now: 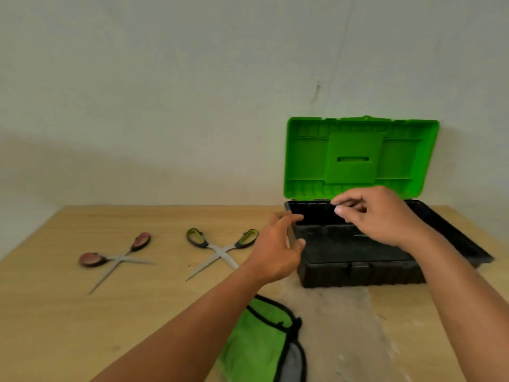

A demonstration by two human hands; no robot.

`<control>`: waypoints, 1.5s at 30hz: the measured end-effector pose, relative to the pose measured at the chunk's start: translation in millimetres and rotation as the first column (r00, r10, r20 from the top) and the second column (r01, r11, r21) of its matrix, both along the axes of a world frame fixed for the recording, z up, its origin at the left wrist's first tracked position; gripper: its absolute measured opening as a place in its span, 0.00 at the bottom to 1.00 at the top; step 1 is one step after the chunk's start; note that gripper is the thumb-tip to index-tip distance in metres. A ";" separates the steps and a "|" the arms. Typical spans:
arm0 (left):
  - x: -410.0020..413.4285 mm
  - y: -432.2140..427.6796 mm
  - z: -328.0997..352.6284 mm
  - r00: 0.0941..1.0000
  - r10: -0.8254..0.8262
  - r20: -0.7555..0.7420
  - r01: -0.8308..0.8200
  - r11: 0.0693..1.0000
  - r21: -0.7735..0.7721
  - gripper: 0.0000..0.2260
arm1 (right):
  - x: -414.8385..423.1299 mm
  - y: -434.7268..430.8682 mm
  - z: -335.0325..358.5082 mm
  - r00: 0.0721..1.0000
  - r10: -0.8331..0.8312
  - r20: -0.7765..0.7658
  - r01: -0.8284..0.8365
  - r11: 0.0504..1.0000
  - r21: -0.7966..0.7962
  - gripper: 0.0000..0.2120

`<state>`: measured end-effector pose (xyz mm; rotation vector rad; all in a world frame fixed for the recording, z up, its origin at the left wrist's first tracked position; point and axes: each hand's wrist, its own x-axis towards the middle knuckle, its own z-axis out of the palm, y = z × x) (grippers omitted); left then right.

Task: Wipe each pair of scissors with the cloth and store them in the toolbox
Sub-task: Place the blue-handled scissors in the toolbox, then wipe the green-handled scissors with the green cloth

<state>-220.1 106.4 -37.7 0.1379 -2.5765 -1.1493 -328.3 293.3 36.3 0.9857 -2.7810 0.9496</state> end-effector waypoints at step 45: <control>171.0 -115.0 1.4 0.973 0.025 0.230 -0.145 0.842 0.521 0.04 | 182.7 -67.0 -93.4 0.908 0.078 0.413 0.109 0.905 -0.410 0.14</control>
